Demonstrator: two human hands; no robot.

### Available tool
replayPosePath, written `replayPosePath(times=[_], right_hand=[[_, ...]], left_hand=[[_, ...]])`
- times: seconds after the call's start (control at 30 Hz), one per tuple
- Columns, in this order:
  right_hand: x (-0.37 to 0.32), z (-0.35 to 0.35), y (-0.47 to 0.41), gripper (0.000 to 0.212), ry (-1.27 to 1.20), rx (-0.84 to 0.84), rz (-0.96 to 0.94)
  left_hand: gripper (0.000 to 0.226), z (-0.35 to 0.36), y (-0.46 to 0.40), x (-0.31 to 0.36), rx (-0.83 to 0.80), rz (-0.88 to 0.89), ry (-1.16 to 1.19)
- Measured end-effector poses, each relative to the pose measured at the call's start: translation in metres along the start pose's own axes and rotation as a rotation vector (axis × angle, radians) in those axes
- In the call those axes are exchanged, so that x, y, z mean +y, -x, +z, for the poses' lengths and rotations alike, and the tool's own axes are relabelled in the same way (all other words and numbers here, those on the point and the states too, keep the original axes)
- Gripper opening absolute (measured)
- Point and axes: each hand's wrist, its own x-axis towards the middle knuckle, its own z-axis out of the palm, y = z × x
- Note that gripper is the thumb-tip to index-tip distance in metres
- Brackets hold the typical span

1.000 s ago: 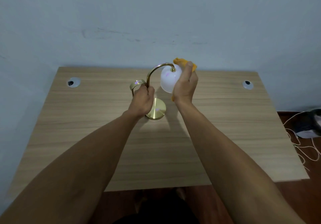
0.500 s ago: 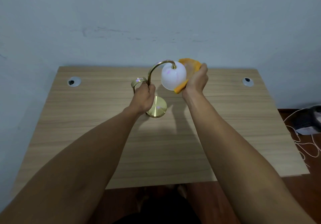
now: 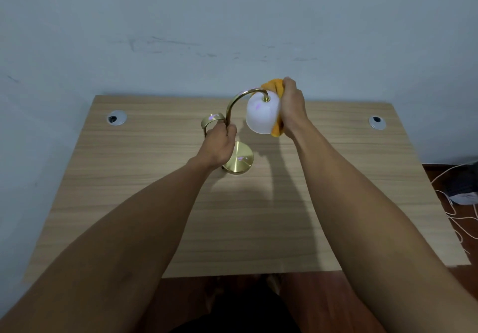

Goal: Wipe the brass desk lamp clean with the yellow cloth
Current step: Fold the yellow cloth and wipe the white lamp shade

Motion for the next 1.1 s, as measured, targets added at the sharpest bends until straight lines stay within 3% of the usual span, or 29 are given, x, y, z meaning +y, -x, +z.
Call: replayPosePath(times=[0.17,0.27,0.4,0.57,0.93,1.03,1.1], right_hand=[[0.013,-0.008,0.012,0.041,-0.393,0.25,0.232],[0.016,-0.002,0.027,0.047,-0.431,0.446,0.031],[0.042,0.026,0.049,0.051,-0.117,0.342,-0.435],[0.088,0.043,0.062,0.056,0.367,0.223,-0.733],[0.159,0.005,0.059,0.059,0.894,0.075,-0.999],[0.171,0.001,0.069,0.062,0.837,0.072,-0.925],[0.168,0.0,0.079,0.055,0.633,0.123,-0.693]], left_hand=[[0.041,0.0,-0.003,-0.003,-0.012,0.0,0.0],[0.043,0.0,-0.001,-0.001,-0.02,-0.019,0.018],[0.044,0.001,0.001,0.0,-0.005,-0.017,0.018],[0.043,-0.001,0.001,0.0,-0.011,0.004,0.018],[0.041,-0.001,-0.001,-0.001,-0.016,0.003,0.015],[0.042,-0.001,0.0,-0.002,-0.018,-0.011,0.023],[0.042,-0.001,-0.001,-0.003,-0.027,-0.014,0.036]])
